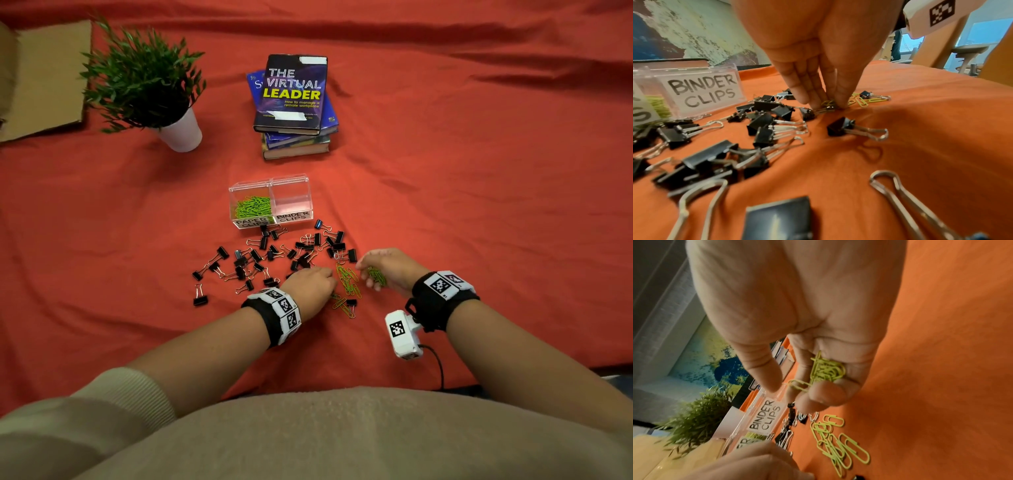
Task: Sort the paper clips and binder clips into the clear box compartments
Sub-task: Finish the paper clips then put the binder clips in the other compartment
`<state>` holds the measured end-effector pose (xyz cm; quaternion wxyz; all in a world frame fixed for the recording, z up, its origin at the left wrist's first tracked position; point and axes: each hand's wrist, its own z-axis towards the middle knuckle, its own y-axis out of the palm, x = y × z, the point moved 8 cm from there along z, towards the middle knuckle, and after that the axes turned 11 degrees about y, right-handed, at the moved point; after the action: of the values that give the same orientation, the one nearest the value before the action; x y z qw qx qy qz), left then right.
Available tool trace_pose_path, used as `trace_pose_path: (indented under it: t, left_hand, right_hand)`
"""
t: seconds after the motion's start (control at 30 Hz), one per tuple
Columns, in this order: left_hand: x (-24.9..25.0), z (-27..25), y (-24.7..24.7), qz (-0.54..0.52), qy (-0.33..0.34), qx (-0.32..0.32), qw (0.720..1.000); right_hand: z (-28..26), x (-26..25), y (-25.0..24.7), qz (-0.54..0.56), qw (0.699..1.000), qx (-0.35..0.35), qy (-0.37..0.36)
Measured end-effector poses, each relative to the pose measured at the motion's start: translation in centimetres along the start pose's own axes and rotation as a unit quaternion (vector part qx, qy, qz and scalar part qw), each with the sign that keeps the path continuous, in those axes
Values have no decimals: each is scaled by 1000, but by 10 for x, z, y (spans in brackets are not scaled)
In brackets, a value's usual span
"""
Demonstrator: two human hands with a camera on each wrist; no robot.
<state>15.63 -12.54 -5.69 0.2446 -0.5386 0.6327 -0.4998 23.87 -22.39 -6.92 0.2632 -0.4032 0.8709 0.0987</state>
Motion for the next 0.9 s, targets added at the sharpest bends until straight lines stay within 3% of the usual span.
trace_pose_path:
  t: [0.2, 0.3, 0.4, 0.57, 0.77, 0.83, 0.9]
  left_hand:
    - [8, 4, 8, 63, 2, -36, 997]
    - [12, 7, 13, 69, -1, -53, 996]
    - [16, 9, 6, 74, -4, -29, 997]
    - [7, 14, 20, 42, -48, 19, 998]
    - [13, 2, 7, 26, -23, 32, 999]
    - [-1, -1, 9, -61, -36, 21, 997]
    - [-17, -9, 2, -193, -88, 53, 976]
  right_hand:
    - [10, -3, 1, -148, 983, 105, 7]
    - [9, -10, -1, -248, 953, 173, 1]
    - [5, -14, 8, -335, 917, 216, -16]
    - [6, -10, 30, -385, 890, 231, -72]
    - [1, -6, 33, -394, 887, 229, -76]
    - [1, -4, 29, -361, 904, 214, -77]
    - [4, -1, 21, -287, 937, 190, -65]
